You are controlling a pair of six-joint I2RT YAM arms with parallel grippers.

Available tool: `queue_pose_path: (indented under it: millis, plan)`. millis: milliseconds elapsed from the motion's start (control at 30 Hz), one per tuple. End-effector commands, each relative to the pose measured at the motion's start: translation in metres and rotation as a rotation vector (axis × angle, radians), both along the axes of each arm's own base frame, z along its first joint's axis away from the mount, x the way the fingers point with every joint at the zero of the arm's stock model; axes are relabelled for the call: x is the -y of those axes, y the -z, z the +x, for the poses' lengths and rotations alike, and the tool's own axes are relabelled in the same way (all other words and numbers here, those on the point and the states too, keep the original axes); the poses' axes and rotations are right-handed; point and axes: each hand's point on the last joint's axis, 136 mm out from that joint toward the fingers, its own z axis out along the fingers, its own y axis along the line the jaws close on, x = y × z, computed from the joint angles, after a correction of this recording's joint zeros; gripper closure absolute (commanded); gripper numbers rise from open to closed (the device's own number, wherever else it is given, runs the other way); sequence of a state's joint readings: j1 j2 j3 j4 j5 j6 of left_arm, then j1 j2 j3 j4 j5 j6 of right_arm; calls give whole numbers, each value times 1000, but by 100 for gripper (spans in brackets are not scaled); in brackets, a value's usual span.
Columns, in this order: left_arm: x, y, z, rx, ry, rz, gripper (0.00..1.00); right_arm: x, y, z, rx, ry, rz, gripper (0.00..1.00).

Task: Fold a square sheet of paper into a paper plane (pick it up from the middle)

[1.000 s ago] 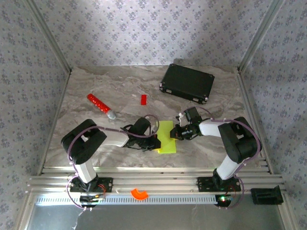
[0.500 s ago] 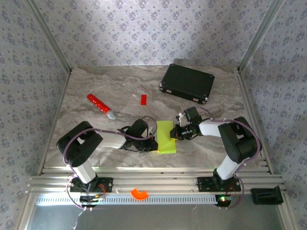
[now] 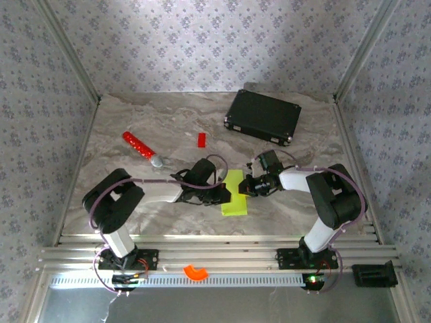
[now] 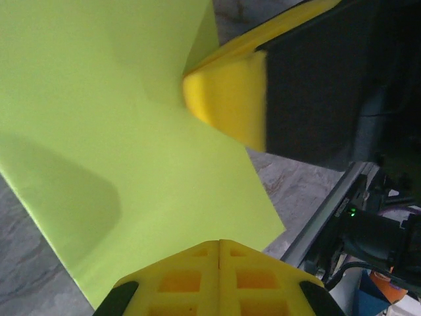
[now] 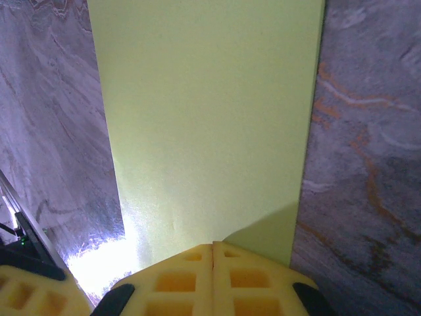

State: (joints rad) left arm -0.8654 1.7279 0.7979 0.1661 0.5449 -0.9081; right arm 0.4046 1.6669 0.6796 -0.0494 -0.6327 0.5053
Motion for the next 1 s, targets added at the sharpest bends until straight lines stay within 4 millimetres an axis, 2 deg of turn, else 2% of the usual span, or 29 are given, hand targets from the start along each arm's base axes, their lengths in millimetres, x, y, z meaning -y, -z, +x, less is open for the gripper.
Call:
queue_pose_path:
  millis: [0,300,500,567,700,900,967]
  plan:
    - [-3,17,-12,-59,10,9,100,50,59,-32,-142,66,-294,100]
    - [-35,50,-37,-121,5,95,100,50,59,-32,-143,65,-295,100]
    - [-60,52,-54,-112,43,173,100,51,59,-32,-145,67,-298,100]
    - [-64,48,-56,-96,59,186,100,51,59,-32,-144,67,-298,100]
    - [-59,32,-52,-54,77,162,100,51,59,-31,-142,69,-300,100]
    - [-29,-15,-22,56,24,40,100,51,59,-31,-140,71,-301,100]
    - [-16,-23,-15,62,25,-5,100,51,59,-32,-142,69,-302,100]
